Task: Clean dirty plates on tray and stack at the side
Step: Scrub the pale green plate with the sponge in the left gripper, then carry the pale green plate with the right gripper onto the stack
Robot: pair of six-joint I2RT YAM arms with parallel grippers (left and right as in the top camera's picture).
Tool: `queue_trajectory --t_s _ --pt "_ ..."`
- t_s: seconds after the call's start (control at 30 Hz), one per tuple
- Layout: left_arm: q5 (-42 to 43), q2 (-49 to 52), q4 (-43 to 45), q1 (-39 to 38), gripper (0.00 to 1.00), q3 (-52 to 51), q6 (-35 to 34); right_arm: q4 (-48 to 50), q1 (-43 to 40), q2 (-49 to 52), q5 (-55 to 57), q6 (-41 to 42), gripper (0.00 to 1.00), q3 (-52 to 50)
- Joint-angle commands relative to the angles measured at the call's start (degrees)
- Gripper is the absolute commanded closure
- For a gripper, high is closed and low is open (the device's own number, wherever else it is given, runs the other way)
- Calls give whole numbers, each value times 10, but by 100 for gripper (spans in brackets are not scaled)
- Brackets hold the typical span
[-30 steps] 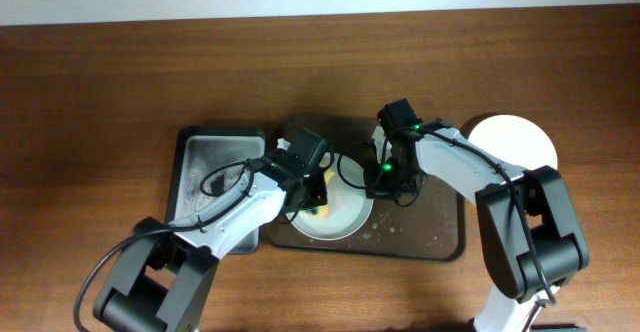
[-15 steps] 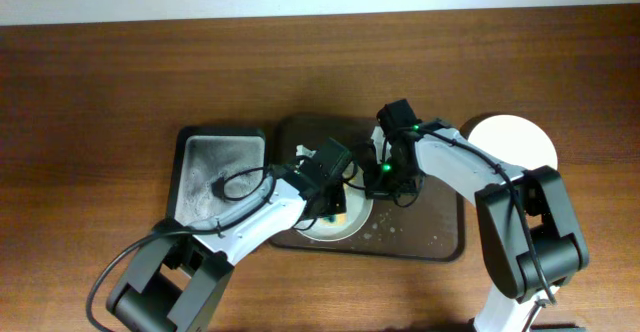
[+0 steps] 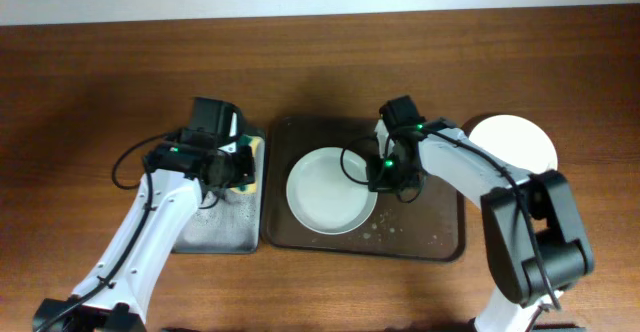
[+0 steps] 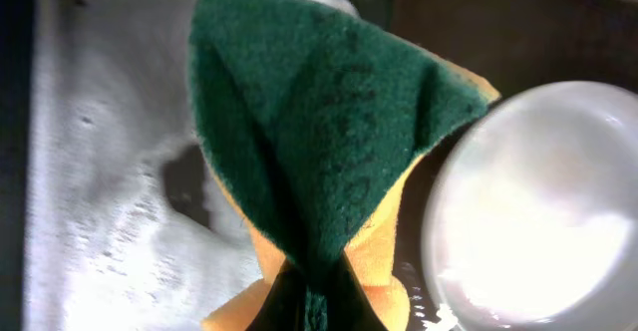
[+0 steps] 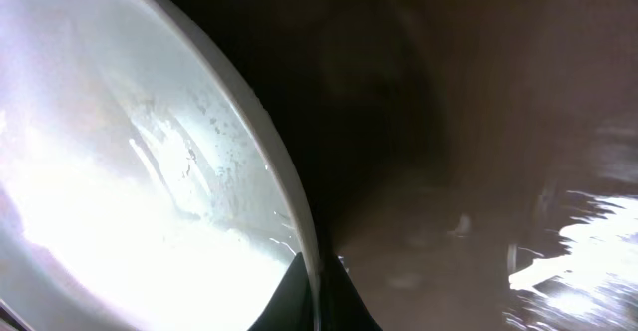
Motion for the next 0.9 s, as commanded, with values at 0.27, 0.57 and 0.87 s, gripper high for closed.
queue_trajectory --t_s 0.27,0.57,0.87 --pt "24 82 78 41 45 -84 104 -67 118 -220 624 -27 96 6" --pt "24 82 75 41 29 -122 104 -49 219 -220 827 -24 96 8" --pt "24 66 76 41 100 -141 97 -50 219 -220 793 -10 96 8"
